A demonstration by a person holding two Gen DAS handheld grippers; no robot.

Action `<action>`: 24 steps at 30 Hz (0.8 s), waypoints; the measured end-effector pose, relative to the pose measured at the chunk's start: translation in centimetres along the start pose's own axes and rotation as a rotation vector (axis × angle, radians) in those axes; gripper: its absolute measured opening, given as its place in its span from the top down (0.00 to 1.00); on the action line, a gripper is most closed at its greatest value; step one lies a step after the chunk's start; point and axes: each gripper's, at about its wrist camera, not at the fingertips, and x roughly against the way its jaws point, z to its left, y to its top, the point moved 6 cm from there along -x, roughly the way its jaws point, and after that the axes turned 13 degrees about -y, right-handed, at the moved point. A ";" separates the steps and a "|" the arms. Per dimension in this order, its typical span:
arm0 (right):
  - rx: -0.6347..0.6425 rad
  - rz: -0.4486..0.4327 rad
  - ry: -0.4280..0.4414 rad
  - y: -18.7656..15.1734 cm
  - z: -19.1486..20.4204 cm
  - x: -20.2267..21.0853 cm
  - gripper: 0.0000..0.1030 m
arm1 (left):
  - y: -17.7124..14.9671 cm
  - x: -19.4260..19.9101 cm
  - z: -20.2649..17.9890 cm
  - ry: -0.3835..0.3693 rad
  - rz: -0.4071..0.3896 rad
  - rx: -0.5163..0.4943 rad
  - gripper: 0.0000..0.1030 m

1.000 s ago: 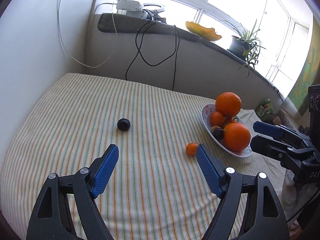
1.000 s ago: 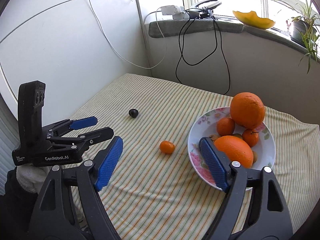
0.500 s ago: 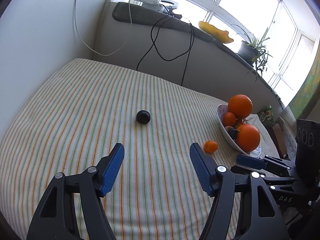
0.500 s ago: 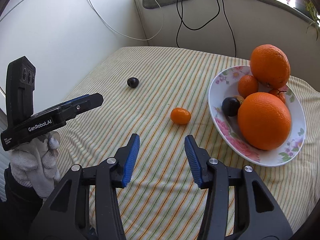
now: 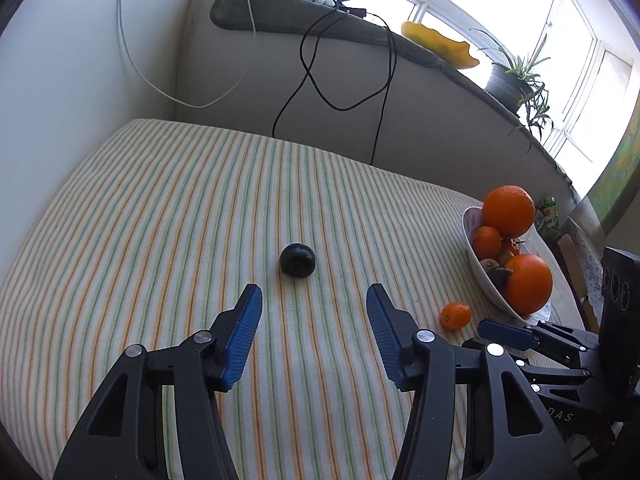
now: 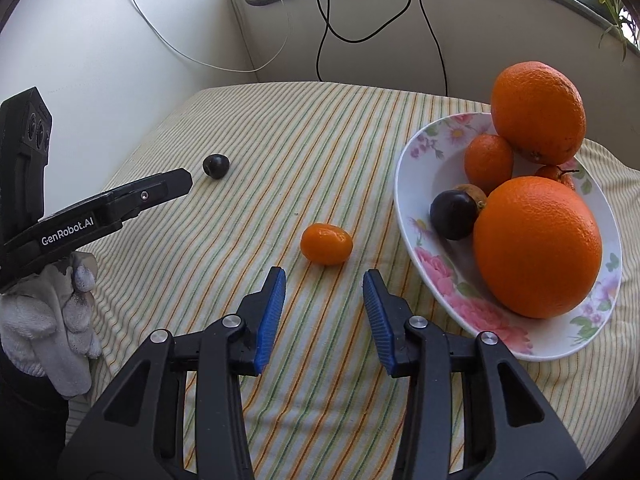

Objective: Organize fruits
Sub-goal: 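Close the right gripper on the small tangerine while the left reaches the dark plum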

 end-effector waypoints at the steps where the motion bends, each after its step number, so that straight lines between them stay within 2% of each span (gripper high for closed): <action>1: 0.000 -0.001 -0.005 0.1 0.0 -0.1 0.59 | 0.1 -0.3 0.2 0.003 0.004 -0.002 0.49; 7: 0.020 -0.009 -0.026 0.6 0.6 -0.9 0.60 | 0.8 -2.0 0.5 0.009 0.035 -0.021 0.49; 16: 0.053 -0.016 -0.050 1.1 1.4 -1.3 0.60 | 1.2 -3.1 1.3 0.015 0.066 -0.021 0.61; 24: 0.078 -0.011 -0.069 1.5 1.8 -1.9 0.63 | 1.0 -3.2 1.6 0.019 0.073 -0.020 0.66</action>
